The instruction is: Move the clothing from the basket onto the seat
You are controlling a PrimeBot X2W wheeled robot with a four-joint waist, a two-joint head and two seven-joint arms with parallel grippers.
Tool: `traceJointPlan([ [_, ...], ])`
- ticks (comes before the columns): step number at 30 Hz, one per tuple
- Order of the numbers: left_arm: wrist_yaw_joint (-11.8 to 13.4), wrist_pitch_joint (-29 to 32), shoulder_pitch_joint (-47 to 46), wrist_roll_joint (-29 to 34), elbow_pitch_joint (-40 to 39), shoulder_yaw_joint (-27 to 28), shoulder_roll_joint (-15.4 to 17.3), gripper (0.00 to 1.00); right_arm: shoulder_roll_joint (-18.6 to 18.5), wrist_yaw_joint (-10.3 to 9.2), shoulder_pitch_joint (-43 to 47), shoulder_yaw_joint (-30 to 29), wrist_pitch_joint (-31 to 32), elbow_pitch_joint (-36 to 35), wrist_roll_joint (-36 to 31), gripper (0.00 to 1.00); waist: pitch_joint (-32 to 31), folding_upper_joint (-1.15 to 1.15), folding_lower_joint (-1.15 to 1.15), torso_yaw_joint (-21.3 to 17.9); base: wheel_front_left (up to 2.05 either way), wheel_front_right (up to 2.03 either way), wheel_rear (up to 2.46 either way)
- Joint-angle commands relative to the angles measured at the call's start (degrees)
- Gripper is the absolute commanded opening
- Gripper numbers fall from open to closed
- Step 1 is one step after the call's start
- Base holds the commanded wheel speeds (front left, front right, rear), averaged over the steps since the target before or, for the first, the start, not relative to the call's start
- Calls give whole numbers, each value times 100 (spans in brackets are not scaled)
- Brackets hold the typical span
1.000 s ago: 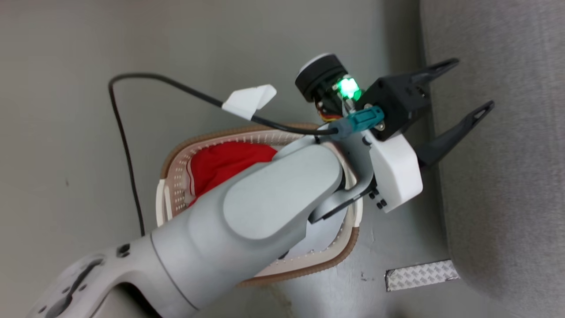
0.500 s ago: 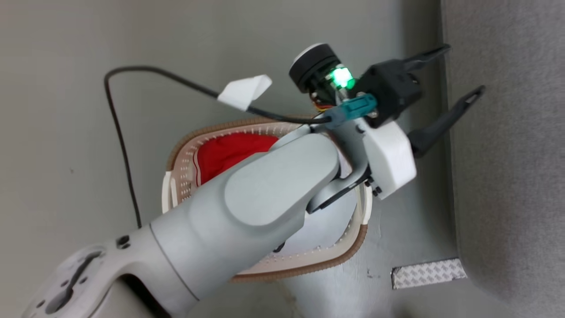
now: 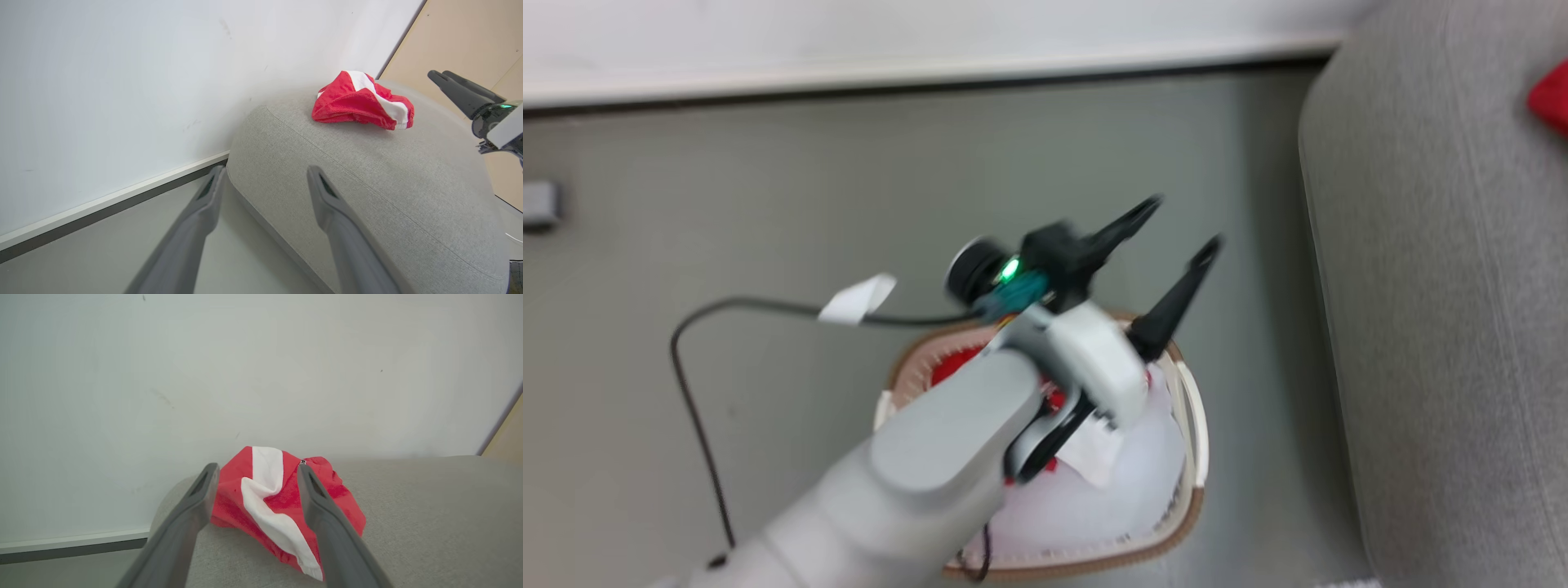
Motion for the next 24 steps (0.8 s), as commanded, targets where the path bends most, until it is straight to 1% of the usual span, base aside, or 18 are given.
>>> traceJointPlan([
  [1,38,-30,245,7,-6,36,94,100,107,-14,315,42,6,-170,84,100,-453,0,1,202,0,0,0],
  [3,58,-38,534,-16,-89,222,173,100,162,-14,774,68,5,-537,73,100,-728,0,1,309,0,0,0],
  [5,110,-36,868,47,-182,432,278,100,316,-14,1196,132,5,-819,50,100,-1011,0,1,410,0,0,0],
  [9,178,-38,1649,113,-351,881,436,100,507,-14,1975,354,5,-1223,-59,100,-1609,0,1,600,0,0,0],
  [13,227,-39,2399,219,-515,1363,565,100,635,-14,2540,600,5,-1549,-181,100,-2089,0,1,789,0,0,0],
  [15,256,-38,2748,368,-636,1604,660,100,750,-14,2786,763,5,-1610,-220,100,-2271,0,1,873,0,0,0],
  [17,259,-38,3178,367,-760,1905,664,100,781,-14,2990,883,4,-1684,-288,100,-2451,0,1,955,0,0,0],
  [19,272,-39,3508,525,-892,2181,723,100,899,-14,3167,940,5,-1736,-260,100,-2580,0,1,1032,0,0,0],
  [24,297,-35,4360,917,-1126,2863,787,100,1074,-14,3645,1042,5,-1754,-484,100,-2871,0,1,1215,0,0,0],
])
